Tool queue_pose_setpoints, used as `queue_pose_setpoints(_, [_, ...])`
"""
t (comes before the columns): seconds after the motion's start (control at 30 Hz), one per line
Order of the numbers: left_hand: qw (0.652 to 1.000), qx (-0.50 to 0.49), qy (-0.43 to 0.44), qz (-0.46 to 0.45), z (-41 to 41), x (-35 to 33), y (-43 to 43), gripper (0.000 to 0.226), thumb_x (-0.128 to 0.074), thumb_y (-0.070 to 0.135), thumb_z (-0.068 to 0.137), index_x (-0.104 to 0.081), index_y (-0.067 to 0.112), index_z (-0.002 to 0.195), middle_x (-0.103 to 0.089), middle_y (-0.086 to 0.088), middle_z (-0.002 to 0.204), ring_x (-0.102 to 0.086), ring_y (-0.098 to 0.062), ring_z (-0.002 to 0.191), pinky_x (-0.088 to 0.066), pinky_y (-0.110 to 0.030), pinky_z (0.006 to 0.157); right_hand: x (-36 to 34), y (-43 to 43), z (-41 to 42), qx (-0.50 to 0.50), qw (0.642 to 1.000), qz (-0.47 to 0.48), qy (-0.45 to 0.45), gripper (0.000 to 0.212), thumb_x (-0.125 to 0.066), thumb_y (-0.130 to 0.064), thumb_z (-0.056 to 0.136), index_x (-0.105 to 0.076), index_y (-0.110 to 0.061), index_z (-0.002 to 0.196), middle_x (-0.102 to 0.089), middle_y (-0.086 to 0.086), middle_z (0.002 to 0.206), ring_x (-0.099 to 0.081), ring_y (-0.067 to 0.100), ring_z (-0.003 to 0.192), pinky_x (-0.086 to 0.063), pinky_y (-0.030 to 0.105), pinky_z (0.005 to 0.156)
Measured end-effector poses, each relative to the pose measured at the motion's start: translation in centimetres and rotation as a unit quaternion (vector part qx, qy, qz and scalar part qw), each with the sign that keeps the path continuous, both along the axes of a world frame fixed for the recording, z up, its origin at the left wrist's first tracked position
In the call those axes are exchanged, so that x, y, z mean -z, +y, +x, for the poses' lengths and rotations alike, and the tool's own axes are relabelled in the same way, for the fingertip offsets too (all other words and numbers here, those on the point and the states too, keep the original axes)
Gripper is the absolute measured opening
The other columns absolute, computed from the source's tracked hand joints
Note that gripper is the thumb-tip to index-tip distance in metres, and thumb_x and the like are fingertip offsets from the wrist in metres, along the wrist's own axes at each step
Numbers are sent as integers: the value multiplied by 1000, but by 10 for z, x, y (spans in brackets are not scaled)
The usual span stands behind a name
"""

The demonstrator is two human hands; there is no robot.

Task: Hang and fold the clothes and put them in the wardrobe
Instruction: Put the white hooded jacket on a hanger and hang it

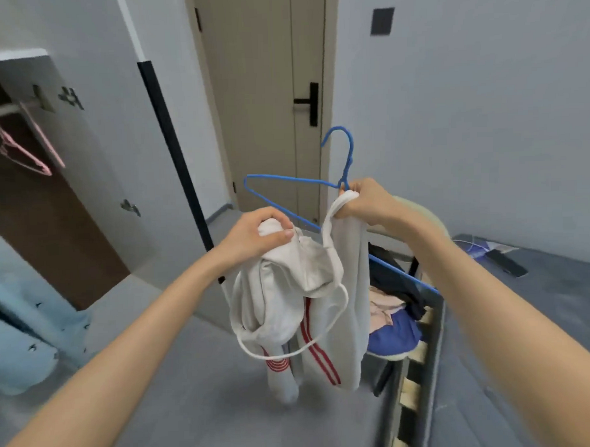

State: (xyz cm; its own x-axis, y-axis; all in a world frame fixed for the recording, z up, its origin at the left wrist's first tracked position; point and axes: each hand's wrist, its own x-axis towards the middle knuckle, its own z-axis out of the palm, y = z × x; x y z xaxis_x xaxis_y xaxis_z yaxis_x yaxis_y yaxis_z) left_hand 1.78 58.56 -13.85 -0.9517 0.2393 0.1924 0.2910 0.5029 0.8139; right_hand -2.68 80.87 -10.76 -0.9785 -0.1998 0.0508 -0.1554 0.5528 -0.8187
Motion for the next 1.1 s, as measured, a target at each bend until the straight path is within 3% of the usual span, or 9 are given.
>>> queue_pose_setpoints(0.27, [982, 170, 21, 76, -71, -52, 162, 7, -70, 16, 84, -64, 17, 86, -63, 13, 78, -57, 7, 62, -43, -6, 60, -35, 139, 31, 223, 974, -28, 25, 24, -66, -9, 79, -51, -19, 63, -43, -12, 47, -40, 1, 38, -26, 7, 32])
queue_pose_setpoints(0.37, [964, 253, 27, 79, -79, -66, 232, 7, -69, 15, 84, -63, 19, 84, -62, 11, 78, -55, 8, 58, -42, -5, 58, -45, 191, 57, 327, 944, -30, 40, 23, -67, -11, 79, -52, -20, 64, -43, -5, 57, -38, 7, 48, -26, 8, 32])
queue_pose_setpoints(0.5, [930, 355, 27, 96, -72, -86, 322, 11, -69, 16, 84, -61, 22, 80, -62, 8, 79, -55, 5, 58, -44, -9, 60, -59, 257, 105, 459, 885, -50, 60, 19, -68, -13, 80, -53, -20, 71, -49, -4, 65, -44, 10, 57, -35, 18, 46])
queue_pose_setpoints(0.6, [901, 419, 30, 108, -55, -102, 389, 10, -69, 16, 84, -62, 21, 80, -61, 10, 74, -55, 4, 55, -44, -10, 56, -73, 297, 142, 533, 839, -48, 101, 20, -67, -11, 79, -55, -22, 68, -52, -6, 64, -48, 6, 57, -35, 12, 39])
queue_pose_setpoints(0.73, [873, 465, 29, 145, -23, -122, 480, 7, -69, 16, 85, -63, 16, 86, -61, 2, 81, -57, -5, 64, -48, -12, 61, -100, 342, 189, 605, 781, -32, 155, 22, -67, -9, 78, -54, -23, 65, -53, -7, 61, -48, 7, 57, -35, 12, 40])
queue_pose_setpoints(0.9, [844, 498, 29, 198, 12, -149, 563, 9, -71, 19, 82, -65, 16, 87, -61, 7, 80, -57, 8, 59, -46, -8, 58, -133, 393, 237, 667, 722, 12, 184, 20, -65, -12, 78, -52, -20, 66, -49, -6, 59, -43, 8, 54, -30, 21, 47])
queue_pose_setpoints(1.1, [823, 540, 54, 167, 17, -131, 608, 11, -71, 24, 81, -63, 30, 77, -62, 15, 77, -57, 7, 65, -45, -9, 63, -126, 426, 257, 680, 714, 35, 167, 17, -65, -12, 79, -54, -19, 69, -50, -5, 62, -44, 8, 55, -32, 15, 42])
